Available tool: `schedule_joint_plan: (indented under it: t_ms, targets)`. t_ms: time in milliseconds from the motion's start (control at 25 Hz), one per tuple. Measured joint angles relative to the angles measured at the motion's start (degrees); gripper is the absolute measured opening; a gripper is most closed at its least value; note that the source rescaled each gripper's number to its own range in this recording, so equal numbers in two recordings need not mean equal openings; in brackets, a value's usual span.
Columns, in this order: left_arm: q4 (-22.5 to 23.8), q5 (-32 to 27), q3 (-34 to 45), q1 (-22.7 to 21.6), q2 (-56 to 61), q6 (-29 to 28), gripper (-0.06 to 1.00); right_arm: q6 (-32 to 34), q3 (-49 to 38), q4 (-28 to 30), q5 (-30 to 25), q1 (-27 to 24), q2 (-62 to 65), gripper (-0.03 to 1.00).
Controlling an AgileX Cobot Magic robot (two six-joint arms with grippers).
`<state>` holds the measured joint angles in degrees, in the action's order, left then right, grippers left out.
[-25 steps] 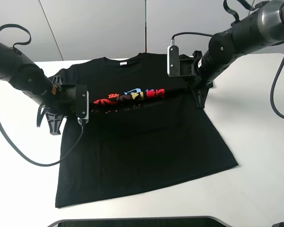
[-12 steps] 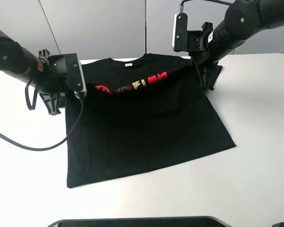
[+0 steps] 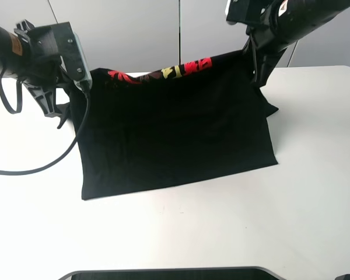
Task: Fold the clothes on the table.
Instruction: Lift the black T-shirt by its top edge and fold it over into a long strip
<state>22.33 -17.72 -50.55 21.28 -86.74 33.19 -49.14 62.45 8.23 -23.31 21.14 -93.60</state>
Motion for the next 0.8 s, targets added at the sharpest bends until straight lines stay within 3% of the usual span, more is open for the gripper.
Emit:
schedule_joint_plan:
  t_ms: [120, 320, 800]
  targets:
    - [0.3, -0.4, 0.0, 0.0, 3.3, -1.0, 0.03, 0.8, 0.0, 0.0, -1.8, 0.0, 3.5, 0.01]
    - [4.5, -0.5, 0.0, 0.0, 10.3, -4.8, 0.03, 1.6, 0.0, -0.2, -4.3, 0.0, 9.9, 0.01]
    - [7.9, -4.9, 0.0, 0.1, 25.5, -5.6, 0.03, 2.8, 0.0, -4.5, -10.9, 0.1, 23.6, 0.01]
